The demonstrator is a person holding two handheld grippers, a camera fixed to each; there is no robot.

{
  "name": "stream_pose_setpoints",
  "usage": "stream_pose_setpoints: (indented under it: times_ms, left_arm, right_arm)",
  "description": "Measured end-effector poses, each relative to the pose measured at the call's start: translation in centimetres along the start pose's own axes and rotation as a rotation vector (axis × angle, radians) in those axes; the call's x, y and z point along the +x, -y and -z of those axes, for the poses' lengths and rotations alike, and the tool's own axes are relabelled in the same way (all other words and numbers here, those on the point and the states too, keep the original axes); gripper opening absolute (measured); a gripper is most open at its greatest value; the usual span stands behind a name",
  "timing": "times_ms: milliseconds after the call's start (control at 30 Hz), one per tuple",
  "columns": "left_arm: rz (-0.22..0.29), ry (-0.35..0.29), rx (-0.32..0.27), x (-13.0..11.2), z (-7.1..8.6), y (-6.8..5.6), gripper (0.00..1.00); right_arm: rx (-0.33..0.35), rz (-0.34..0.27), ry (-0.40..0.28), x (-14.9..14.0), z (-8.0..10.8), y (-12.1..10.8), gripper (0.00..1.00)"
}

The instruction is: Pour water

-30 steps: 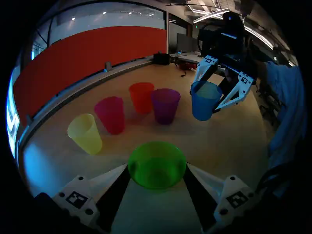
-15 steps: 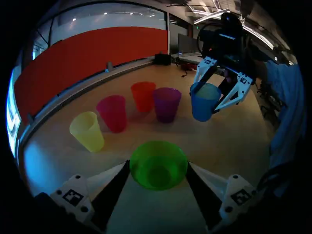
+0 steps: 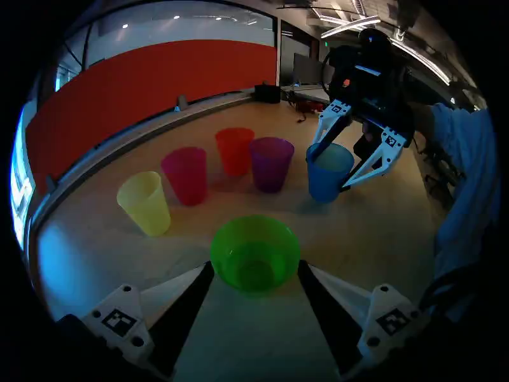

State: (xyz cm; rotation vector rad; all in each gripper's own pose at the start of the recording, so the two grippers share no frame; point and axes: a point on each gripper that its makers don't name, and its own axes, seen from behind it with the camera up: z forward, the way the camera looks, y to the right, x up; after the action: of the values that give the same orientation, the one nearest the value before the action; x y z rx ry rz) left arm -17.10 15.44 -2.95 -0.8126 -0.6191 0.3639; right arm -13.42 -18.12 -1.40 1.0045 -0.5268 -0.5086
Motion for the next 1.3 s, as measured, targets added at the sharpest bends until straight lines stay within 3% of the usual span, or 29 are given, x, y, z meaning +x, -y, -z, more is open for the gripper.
stream_pose_setpoints:
  times_ms: [667, 867, 1167, 1300]
  left_arm:
    - [0.032, -0.015, 0.018, -0.7, 2.0, 0.0, 0.98]
    - [0.027, -0.016, 0.021, -0.8, 2.3, -0.2, 0.98]
    - [0.042, -0.033, 0.050, -0.7, 3.4, 0.1, 0.98]
    - [0.060, -0.044, 0.091, -0.8, 4.2, 0.8, 0.98]
  right_arm:
    - [-0.014, -0.022, 0.013, -0.7, -0.9, -0.1, 0.91]
    - [-0.038, -0.021, 0.029, -1.1, -0.7, -0.3, 1.00]
    - [-0.056, -0.044, 0.043, -2.0, 0.7, 0.3, 1.00]
    - [-0.081, -0.053, 0.049, -2.8, 1.8, 0.4, 1.00]
